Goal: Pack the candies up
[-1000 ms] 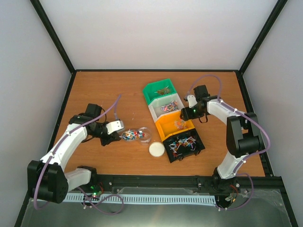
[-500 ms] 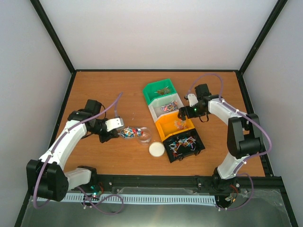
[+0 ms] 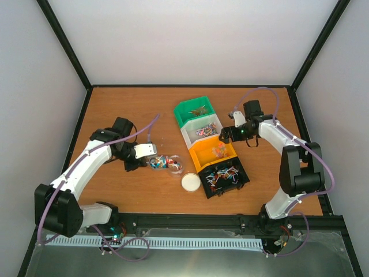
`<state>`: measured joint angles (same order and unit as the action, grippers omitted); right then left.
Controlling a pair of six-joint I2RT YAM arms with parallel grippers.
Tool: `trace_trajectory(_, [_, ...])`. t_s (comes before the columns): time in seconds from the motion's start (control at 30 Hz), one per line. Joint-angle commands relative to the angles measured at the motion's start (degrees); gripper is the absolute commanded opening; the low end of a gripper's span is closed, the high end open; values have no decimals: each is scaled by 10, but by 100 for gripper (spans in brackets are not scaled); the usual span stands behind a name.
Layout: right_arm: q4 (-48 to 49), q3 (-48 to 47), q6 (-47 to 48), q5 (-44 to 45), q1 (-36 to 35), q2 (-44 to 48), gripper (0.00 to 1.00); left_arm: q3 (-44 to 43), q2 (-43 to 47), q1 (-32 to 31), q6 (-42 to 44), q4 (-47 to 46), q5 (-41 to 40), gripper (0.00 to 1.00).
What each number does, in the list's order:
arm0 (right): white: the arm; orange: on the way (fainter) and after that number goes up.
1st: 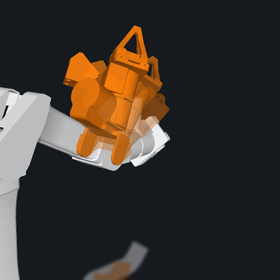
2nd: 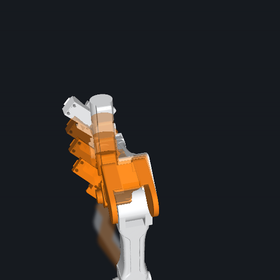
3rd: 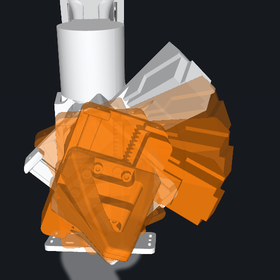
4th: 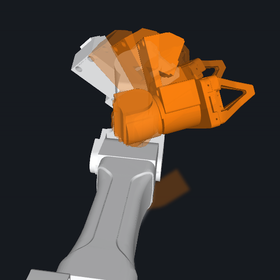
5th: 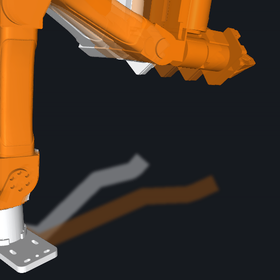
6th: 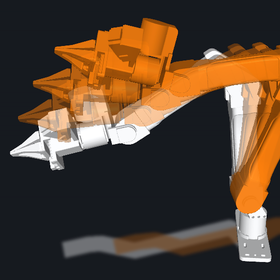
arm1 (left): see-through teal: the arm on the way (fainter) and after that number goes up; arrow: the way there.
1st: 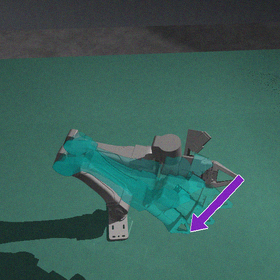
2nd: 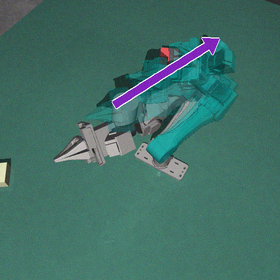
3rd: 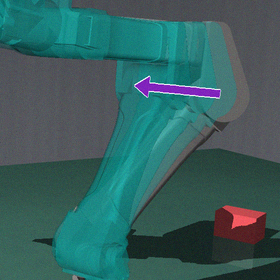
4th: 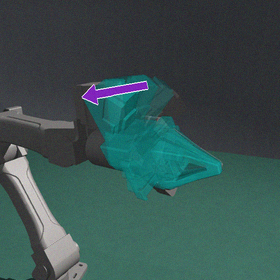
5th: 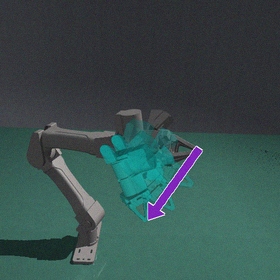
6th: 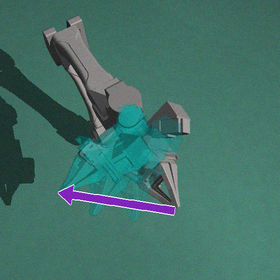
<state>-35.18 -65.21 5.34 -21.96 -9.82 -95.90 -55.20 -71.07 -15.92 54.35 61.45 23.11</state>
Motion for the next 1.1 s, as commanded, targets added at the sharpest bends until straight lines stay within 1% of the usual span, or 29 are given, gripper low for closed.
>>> trace_trajectory(0.0, [-2,2,6,-18,6,23,100,-36,-10,-9,-7,17,-19,1])
trace_trajectory(0.43, [1,14,9,-31,17,32,100,-66,-26,-22,-5,47,-39,1])
trace_trajectory(0.8, [-2,12,12,-33,21,31,100,-78,-25,-62,-20,66,-82,1])
trace_trajectory(1.07, [-9,10,16,-38,22,30,100,-113,-47,-67,-33,92,-100,1])
